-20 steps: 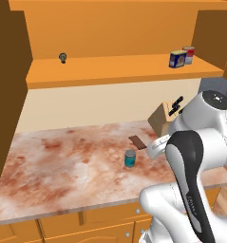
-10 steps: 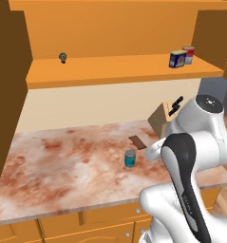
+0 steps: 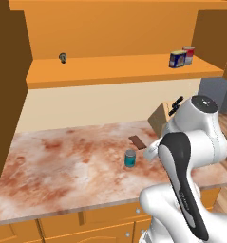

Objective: Pick the cans from the counter and place them in their designated side in the cabinet.

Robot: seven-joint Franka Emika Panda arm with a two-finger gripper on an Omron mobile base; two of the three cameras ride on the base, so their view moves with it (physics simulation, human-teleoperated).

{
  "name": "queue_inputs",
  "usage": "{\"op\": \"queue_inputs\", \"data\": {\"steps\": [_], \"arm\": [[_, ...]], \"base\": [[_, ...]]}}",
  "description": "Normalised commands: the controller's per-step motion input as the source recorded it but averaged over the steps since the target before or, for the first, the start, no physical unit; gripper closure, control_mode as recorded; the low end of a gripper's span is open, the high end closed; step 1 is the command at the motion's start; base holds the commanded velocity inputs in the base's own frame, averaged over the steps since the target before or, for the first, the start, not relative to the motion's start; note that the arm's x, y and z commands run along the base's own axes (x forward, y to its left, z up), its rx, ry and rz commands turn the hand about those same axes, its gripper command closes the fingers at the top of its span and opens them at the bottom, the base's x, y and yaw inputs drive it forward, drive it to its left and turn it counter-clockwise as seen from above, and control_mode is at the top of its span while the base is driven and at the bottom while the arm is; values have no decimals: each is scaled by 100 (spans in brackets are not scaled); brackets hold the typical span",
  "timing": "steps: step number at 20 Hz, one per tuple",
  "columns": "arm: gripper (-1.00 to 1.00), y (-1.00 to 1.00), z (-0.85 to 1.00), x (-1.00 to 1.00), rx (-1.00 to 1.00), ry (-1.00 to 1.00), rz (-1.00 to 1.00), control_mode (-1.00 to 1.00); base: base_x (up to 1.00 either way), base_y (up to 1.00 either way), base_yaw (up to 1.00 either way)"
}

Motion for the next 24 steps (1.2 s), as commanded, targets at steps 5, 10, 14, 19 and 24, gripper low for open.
{"op": "queue_inputs", "data": {"steps": [5, 10, 14, 19, 24], "arm": [[-100, 1, -3, 11, 0, 0, -1, -100], [-100, 0, -6, 3, 0, 0, -6, -100], [-100, 0, -9, 0, 2, 2, -7, -100], [-100, 0, -12, 0, 3, 3, -2, -100], [-100, 0, -13, 11, 2, 5, 0, -100]], "base": [[0, 0, 0], [0, 0, 0], [0, 0, 0], [0, 0, 0], [0, 0, 0]]}}
